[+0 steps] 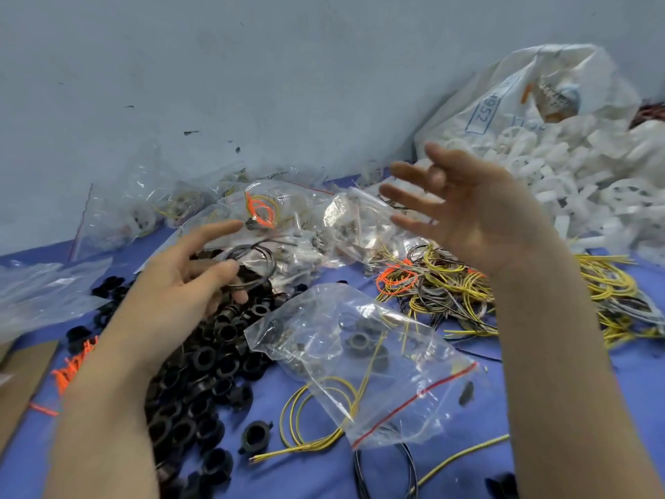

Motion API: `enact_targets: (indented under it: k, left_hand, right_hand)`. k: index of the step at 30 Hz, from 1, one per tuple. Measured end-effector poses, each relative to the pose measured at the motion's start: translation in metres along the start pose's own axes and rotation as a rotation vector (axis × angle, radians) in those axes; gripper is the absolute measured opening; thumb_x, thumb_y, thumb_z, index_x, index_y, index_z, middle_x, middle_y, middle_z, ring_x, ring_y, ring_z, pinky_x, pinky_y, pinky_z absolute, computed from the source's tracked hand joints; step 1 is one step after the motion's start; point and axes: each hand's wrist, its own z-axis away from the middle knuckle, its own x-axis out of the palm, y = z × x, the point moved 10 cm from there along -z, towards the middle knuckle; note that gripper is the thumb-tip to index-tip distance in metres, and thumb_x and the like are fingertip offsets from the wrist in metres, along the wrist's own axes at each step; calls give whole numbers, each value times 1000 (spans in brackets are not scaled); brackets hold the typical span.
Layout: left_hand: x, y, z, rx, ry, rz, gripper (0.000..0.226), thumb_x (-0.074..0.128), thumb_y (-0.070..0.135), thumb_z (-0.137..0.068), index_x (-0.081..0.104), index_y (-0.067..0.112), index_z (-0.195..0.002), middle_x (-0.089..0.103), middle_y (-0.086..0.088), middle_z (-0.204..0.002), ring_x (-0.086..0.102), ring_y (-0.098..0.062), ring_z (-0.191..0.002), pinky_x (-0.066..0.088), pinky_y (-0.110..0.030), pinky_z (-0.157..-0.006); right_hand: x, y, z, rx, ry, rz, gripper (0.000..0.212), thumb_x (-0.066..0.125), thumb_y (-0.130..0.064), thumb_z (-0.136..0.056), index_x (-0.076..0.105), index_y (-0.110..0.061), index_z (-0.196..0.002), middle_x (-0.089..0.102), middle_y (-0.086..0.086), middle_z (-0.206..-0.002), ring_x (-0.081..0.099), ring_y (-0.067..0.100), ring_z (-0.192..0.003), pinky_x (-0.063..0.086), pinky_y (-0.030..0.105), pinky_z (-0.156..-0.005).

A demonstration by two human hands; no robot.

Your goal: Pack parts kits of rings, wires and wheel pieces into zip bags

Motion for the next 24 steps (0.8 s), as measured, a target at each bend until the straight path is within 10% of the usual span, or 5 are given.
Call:
enact_targets:
  k: [5,12,24]
  left_hand:
    - [-14,-5,-2,-44,152,53,43,55,3,-94,72,43,-94,73,5,-71,49,0,-47,45,-11,-47]
    - [13,-4,-2,-107,37,155,48,53,0,-92,74,43,-89,74,8,-77,66,-1,-75,43,-27,-80]
    - [39,4,1,-157,-83,395,38,53,0,-78,80,27,-81,76,1,-93,69,-7,-95,49,-21,-88]
  right_hand:
    - [-82,-10,0,-65,366,464,21,59,-25,-91,63,-13,-74,73,9,-90,69,23,-77,54,36,-80]
    - [-130,44,-19,294,368,994,13,60,-13,-92,64,-10,-80,66,12,-90,64,23,-69,48,27,-52]
    - [-142,68,-34,163,553,1143,15,71,-18,-84,72,-13,-98,69,11,-103,62,27,-93,50,35,-80]
